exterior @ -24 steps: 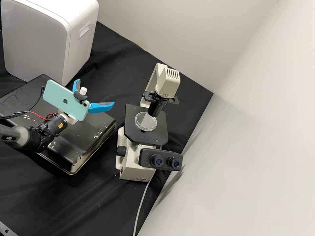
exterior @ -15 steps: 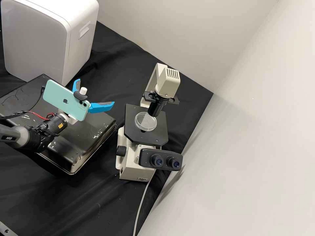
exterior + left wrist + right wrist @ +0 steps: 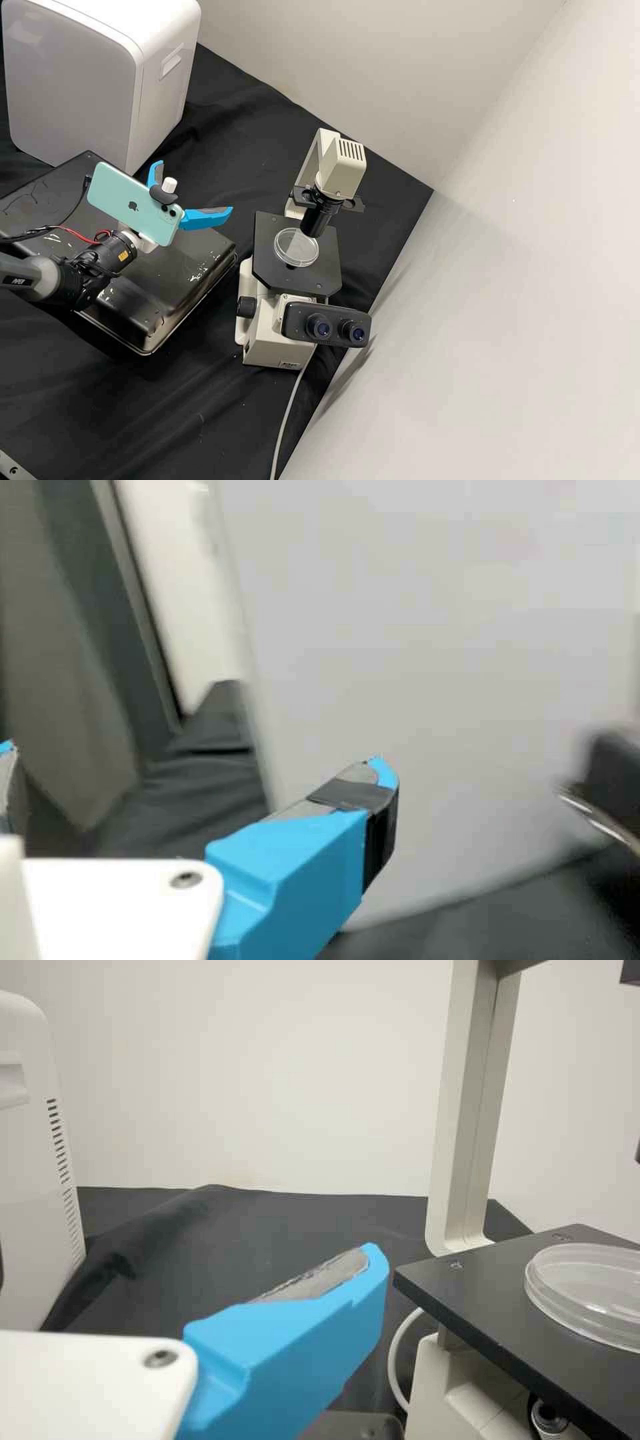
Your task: Place the petri dish on the bench
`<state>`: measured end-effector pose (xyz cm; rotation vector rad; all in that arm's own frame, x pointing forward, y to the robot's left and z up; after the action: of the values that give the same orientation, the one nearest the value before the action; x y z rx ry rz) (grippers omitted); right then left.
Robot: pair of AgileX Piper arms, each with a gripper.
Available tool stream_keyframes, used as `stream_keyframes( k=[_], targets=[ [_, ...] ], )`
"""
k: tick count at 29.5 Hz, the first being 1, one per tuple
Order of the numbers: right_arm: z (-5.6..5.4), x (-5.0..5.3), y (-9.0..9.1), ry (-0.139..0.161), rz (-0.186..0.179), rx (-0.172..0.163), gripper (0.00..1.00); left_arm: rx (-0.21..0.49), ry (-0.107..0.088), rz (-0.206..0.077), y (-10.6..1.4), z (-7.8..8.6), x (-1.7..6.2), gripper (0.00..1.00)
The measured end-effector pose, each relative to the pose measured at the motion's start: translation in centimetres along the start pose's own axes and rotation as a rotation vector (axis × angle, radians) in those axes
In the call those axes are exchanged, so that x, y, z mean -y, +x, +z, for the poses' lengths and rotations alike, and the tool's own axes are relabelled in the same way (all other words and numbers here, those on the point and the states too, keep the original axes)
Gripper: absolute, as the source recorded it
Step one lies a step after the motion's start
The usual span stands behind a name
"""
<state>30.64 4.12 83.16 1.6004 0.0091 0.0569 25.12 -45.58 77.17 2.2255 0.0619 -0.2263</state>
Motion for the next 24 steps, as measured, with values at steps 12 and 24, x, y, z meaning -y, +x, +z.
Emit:
stream_keyframes(
  k=[12, 24],
  targets=[
    [0.0, 0.0, 0.0, 0.0, 0.0, 0.0, 1.0, 0.249, 0.014, 0.06, -4.4, 5.1, -0.22, 1.0],
    [0.0, 0.0, 0.0, 0.0, 0.0, 0.0, 1.0, 0.353, 0.023, 0.078, -6.7, 6.7, 0.76, 1.0]
  ],
)
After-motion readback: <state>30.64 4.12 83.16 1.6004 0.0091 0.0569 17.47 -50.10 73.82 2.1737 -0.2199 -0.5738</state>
